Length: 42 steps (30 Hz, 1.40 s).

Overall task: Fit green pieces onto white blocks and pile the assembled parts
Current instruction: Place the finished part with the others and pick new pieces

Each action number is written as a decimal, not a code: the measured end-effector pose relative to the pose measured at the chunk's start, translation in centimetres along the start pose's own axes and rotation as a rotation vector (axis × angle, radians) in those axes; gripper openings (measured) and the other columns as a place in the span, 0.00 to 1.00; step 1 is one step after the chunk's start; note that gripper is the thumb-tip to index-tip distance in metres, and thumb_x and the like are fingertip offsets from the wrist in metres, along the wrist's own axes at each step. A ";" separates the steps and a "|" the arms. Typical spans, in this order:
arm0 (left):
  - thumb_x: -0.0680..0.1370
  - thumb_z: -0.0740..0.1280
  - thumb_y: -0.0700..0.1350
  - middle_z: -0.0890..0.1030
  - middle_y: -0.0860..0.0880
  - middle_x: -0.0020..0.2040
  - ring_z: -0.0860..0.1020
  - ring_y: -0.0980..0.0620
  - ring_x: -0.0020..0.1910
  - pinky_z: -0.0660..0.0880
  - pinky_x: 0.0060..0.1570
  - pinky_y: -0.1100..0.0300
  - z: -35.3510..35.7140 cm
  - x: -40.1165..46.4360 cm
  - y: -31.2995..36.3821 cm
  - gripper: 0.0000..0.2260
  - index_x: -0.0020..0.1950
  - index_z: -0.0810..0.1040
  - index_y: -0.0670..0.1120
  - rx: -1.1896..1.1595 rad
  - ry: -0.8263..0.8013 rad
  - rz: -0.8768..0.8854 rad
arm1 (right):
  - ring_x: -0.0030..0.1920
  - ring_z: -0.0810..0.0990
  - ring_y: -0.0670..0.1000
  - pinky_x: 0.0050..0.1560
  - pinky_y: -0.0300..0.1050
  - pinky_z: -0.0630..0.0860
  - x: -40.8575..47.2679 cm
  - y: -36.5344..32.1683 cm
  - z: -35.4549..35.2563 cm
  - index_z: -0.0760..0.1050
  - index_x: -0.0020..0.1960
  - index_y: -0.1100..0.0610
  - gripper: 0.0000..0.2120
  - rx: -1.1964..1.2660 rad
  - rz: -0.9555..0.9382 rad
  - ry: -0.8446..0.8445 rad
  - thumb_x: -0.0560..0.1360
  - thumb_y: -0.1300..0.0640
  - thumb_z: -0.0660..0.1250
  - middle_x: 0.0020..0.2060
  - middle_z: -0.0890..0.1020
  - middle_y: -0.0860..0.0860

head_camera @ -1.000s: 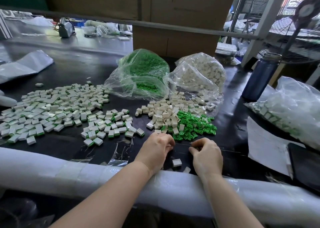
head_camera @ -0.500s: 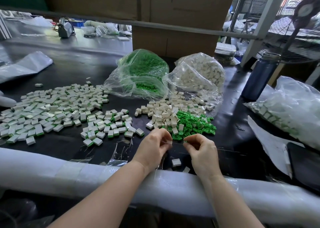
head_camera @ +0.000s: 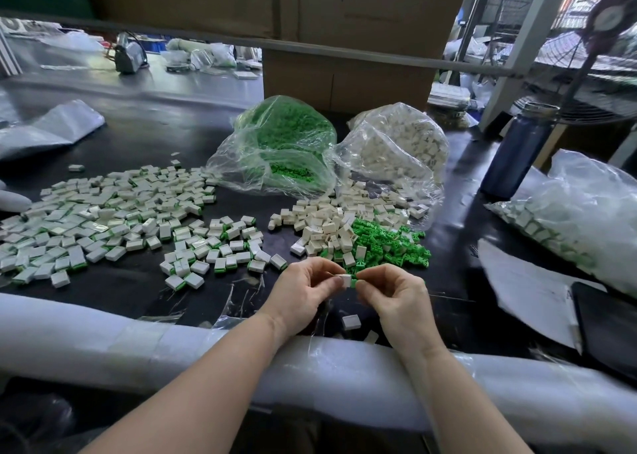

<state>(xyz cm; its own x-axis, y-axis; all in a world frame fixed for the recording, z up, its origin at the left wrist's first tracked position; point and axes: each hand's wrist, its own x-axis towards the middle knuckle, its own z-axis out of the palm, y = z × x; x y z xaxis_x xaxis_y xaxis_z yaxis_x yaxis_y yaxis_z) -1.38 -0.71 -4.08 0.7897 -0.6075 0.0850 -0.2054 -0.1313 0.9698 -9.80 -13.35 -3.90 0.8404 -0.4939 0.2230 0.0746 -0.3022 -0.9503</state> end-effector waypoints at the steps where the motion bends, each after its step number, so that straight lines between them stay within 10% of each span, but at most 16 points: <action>1: 0.76 0.67 0.38 0.82 0.44 0.44 0.79 0.51 0.43 0.77 0.51 0.57 0.0 0.0 0.0 0.03 0.46 0.79 0.46 0.007 -0.007 0.005 | 0.33 0.79 0.42 0.37 0.34 0.76 0.0 0.0 0.0 0.80 0.38 0.53 0.11 -0.002 -0.002 -0.002 0.70 0.68 0.71 0.30 0.82 0.46; 13: 0.76 0.66 0.38 0.81 0.45 0.41 0.77 0.57 0.35 0.77 0.41 0.61 0.0 -0.3 0.3 0.03 0.47 0.79 0.43 0.030 -0.033 0.017 | 0.30 0.79 0.42 0.33 0.37 0.77 -0.1 0.0 0.0 0.80 0.37 0.53 0.11 0.028 0.043 -0.034 0.71 0.68 0.70 0.29 0.82 0.48; 42: 0.76 0.67 0.39 0.82 0.48 0.39 0.79 0.51 0.40 0.78 0.52 0.53 0.5 -0.4 0.2 0.05 0.47 0.82 0.46 0.139 -0.034 0.035 | 0.27 0.77 0.43 0.29 0.35 0.74 0.2 0.1 0.0 0.77 0.37 0.57 0.09 0.013 0.053 -0.061 0.68 0.69 0.72 0.27 0.80 0.49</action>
<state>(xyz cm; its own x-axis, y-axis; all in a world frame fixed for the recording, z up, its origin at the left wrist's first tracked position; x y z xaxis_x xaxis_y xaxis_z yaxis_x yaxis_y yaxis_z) -1.99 -0.85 -4.06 0.7612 -0.6394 0.1081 -0.3122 -0.2152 0.9253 -9.62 -13.51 -3.92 0.8746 -0.4582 0.1587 0.0355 -0.2658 -0.9634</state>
